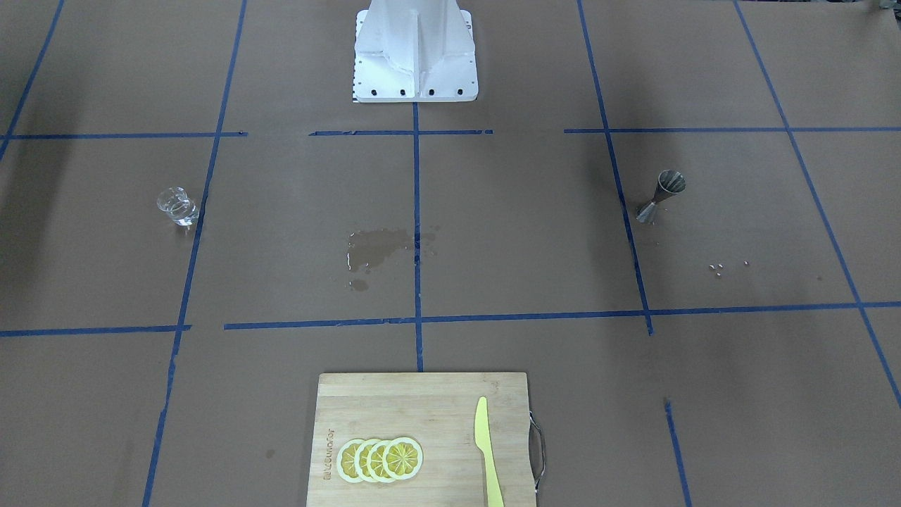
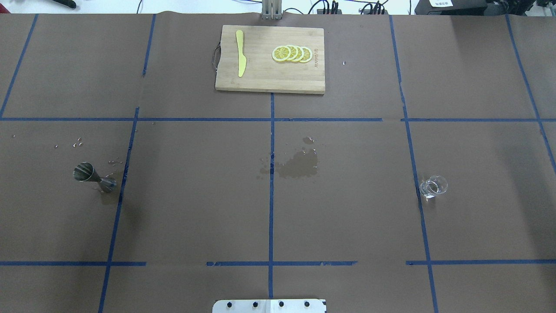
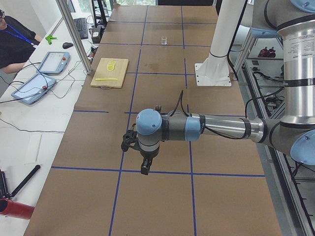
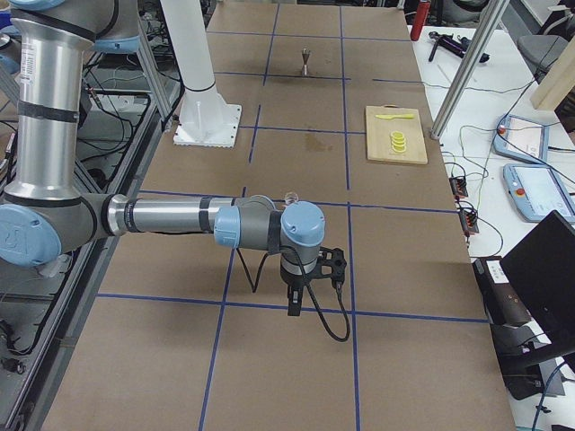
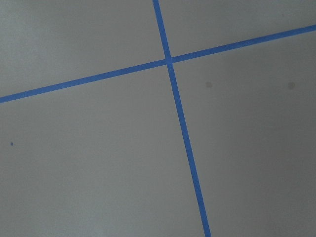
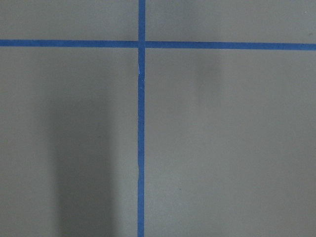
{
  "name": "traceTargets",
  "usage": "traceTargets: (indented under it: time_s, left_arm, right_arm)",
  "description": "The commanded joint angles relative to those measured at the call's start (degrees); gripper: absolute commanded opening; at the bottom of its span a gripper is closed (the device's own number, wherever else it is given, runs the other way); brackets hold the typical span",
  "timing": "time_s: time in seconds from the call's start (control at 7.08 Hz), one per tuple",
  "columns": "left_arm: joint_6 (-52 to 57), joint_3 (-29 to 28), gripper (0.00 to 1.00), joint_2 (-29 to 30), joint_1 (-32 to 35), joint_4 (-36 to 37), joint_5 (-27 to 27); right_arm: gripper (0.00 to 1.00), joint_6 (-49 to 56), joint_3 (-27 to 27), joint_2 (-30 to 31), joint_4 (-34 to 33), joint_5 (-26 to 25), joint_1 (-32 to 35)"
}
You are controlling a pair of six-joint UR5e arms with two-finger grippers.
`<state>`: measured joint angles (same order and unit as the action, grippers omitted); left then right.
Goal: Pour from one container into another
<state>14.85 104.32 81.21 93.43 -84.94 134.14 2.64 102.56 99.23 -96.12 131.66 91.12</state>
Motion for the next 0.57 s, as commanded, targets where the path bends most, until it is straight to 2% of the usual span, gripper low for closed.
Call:
traceTargets:
  time_s: [0.0, 0.28, 0.42]
  left_arm:
    - [0.0, 0.88, 1.0, -0.17, 0.0, 0.04, -0.02]
    - [0.0, 0.97, 1.0, -0.44, 0.0, 0.04, -0.1]
    - [0.0, 0.8, 1.0, -0.61, 0.0, -0.05, -0.1]
  right_arm:
    - [1.0, 0.0, -0.17, 0.7, 3.19, 0.35, -0.07]
    - [1.0, -0.52, -0.86, 0.62, 3.39, 0.0, -0.42]
    - [1.0, -0.88, 0.26, 0.62, 3.66, 2.52, -0.59]
